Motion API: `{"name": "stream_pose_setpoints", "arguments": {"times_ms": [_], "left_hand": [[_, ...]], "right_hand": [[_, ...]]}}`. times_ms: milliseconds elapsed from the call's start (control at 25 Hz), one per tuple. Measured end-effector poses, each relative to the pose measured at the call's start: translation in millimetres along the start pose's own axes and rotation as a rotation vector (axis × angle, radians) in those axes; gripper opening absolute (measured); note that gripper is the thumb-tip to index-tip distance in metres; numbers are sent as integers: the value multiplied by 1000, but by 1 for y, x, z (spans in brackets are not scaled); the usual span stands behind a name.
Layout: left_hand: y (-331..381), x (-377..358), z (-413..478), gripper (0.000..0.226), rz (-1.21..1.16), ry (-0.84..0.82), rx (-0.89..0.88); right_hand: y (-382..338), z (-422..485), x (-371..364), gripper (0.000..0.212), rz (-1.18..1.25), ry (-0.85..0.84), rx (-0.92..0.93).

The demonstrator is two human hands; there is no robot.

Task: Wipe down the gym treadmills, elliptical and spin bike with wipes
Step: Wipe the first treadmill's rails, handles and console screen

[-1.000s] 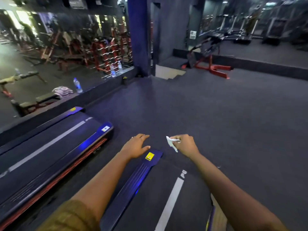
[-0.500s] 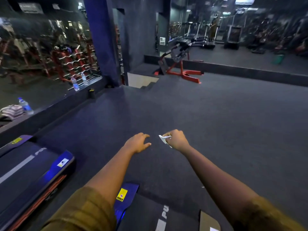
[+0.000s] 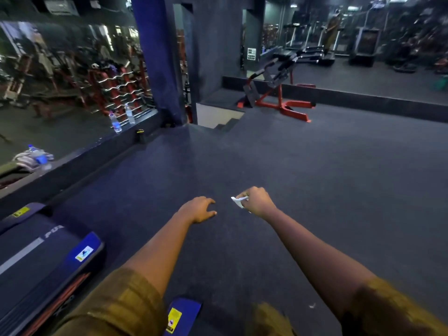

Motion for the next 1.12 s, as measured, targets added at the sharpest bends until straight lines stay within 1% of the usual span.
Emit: {"name": "stream_pose_setpoints", "arguments": {"times_ms": [160, 280, 400, 520, 600, 720, 840, 1000, 1120], "left_hand": [[-43, -36, 49, 53, -3, 36, 57], [-84, -83, 105, 52, -19, 36, 128], [-125, -120, 170, 53, -23, 77, 195], [-157, -137, 223, 53, -54, 140, 260], [-169, -142, 233, 53, -111, 130, 317], [-197, -131, 226, 53, -133, 121, 418], [-240, -119, 202, 53, -158, 161, 537], [-316, -116, 146, 51, -185, 242, 740], [-372, -104, 90, 50, -201, 337, 879]], "right_hand": [[4, 76, -45, 22, -34, -34, 78], [33, 153, -97, 25, -83, -83, 137], [59, 231, -143, 29, -175, -117, 228], [66, 301, -156, 28, -143, -117, 307], [55, 325, -160, 26, -159, -163, 357], [13, 341, -163, 27, -166, -255, 418], [-50, 354, -184, 26, -184, -318, 559], [-147, 357, -243, 25, -242, -407, 752], [-231, 352, -293, 37, -263, -454, 878]]}}
Point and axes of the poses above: each hand's wrist, its own z-axis towards the middle knuckle, its own x-axis out of the back of the hand, y = z × x, the point moved 10 cm from there along z, towards the middle knuckle, and after that the axes turned 14 degrees about -x, right-handed, at the moved point
